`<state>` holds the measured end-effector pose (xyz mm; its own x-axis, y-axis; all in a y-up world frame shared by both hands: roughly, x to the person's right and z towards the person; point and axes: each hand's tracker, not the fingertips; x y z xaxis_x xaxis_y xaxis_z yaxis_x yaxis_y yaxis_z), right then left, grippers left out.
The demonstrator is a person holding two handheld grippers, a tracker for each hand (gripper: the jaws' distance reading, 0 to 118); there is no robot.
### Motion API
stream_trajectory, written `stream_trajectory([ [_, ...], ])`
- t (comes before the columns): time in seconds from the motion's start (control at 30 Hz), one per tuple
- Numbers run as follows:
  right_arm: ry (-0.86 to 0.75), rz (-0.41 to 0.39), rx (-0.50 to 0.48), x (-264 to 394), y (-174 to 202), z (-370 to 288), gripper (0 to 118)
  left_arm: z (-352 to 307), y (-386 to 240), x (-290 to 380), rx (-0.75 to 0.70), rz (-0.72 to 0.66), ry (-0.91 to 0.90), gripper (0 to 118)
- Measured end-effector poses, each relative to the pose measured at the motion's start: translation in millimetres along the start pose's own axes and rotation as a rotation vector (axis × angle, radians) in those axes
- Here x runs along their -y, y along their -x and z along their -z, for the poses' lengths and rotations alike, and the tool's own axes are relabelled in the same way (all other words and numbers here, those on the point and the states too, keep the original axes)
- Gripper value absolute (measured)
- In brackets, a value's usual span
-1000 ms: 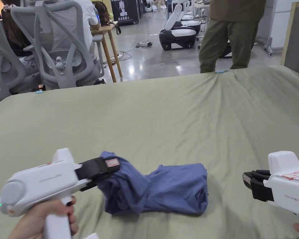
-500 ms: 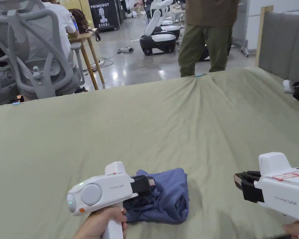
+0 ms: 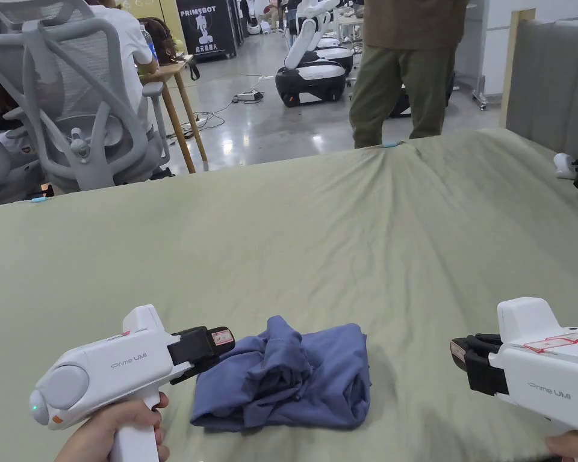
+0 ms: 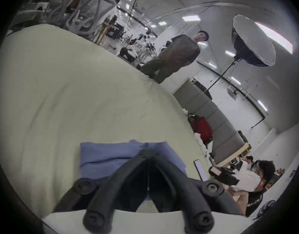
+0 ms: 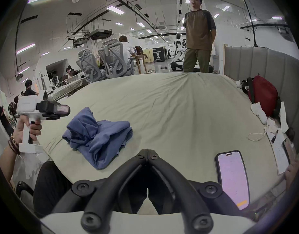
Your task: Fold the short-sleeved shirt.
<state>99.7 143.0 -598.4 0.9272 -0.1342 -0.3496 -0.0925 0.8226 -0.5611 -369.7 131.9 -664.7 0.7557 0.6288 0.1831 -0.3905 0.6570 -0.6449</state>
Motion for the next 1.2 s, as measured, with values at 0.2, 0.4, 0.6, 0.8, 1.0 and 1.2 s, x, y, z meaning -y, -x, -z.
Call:
stream_trajectory([
  [0.2, 0.007, -0.006, 0.001, -0.9, -0.2, 2.0, 0, 40.0, -19.6, 11.7, 0.116, 0.043, 0.12, 0],
  [0.4, 0.007, 0.003, 0.013, -1.9, -5.1, -2.2, 0, 115.3, -55.6, 40.3, 0.132, 0.104, 0.297, 0],
  [0.6, 0.009, 0.017, 0.034, 1.4, -15.3, -5.9, 0, 138.8, -69.3, 51.4, 0.139, 0.11, 0.29, 0],
  [0.8, 0.009, 0.026, 0.031, 4.0, -13.4, -6.6, 0, 99.0, -75.3, 37.6, 0.132, 0.116, 0.211, 0],
  [1.0, 0.034, 0.028, -0.035, 5.2, 9.3, 8.1, 0, 8.9, -41.0, 29.9, 0.158, 0.038, 0.007, 0],
  [1.2, 0.025, -0.001, -0.259, -36.4, 65.5, 53.2, 0, -45.1, -1.7, 39.8, 0.031, -0.015, -0.05, 0],
])
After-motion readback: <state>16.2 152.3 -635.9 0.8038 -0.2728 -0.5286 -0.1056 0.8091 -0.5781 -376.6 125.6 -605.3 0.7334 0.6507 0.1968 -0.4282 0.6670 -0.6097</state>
